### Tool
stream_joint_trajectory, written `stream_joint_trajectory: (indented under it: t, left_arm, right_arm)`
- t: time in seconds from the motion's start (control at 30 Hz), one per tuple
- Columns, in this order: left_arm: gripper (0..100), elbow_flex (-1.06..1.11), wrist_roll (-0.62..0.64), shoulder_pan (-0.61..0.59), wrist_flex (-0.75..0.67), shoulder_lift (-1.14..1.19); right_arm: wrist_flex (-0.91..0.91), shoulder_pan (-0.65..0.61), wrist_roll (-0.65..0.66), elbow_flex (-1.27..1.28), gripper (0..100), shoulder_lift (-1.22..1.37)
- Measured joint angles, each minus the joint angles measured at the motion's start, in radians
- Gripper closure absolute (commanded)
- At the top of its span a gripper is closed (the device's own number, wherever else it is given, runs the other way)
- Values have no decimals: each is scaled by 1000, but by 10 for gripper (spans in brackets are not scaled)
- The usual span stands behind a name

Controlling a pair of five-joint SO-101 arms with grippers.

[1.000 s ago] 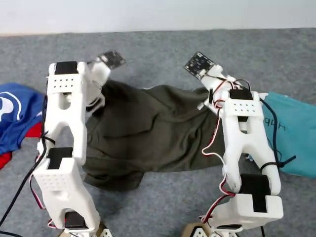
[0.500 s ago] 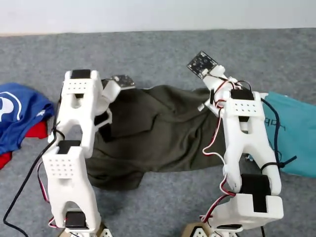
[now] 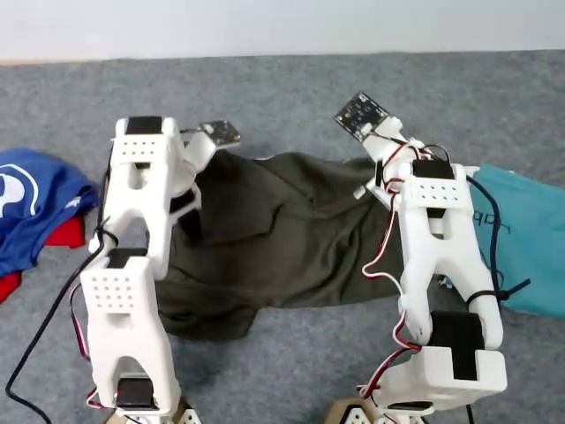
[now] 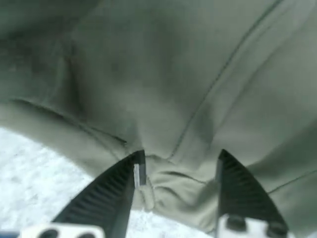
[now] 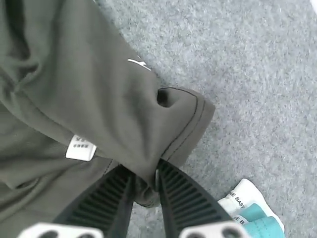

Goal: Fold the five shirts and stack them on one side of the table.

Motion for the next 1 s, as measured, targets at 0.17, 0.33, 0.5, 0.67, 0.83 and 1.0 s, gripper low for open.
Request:
stream_joint_trajectory:
  t: [0.17, 0.33, 0.5, 0.67, 0.83, 1.0]
  left_arm:
    - [764, 0, 0, -8, -9, 43]
    - [791, 0, 26, -8, -60, 55]
    - [896, 0, 32, -8, -72, 69]
    - [976, -14, 32, -6, -71, 86]
    - [994, -25, 32, -6, -54, 87]
    - [992, -123, 28, -6, 15, 100]
  right_arm:
    - [0, 0, 0, 0, 989, 0]
    - [0, 0, 0, 0, 989, 0]
    - [0, 0, 0, 0, 989, 0]
    - [0, 0, 0, 0, 989, 0]
    - [0, 0, 0, 0, 989, 0]
    - [0, 12, 0, 0, 989, 0]
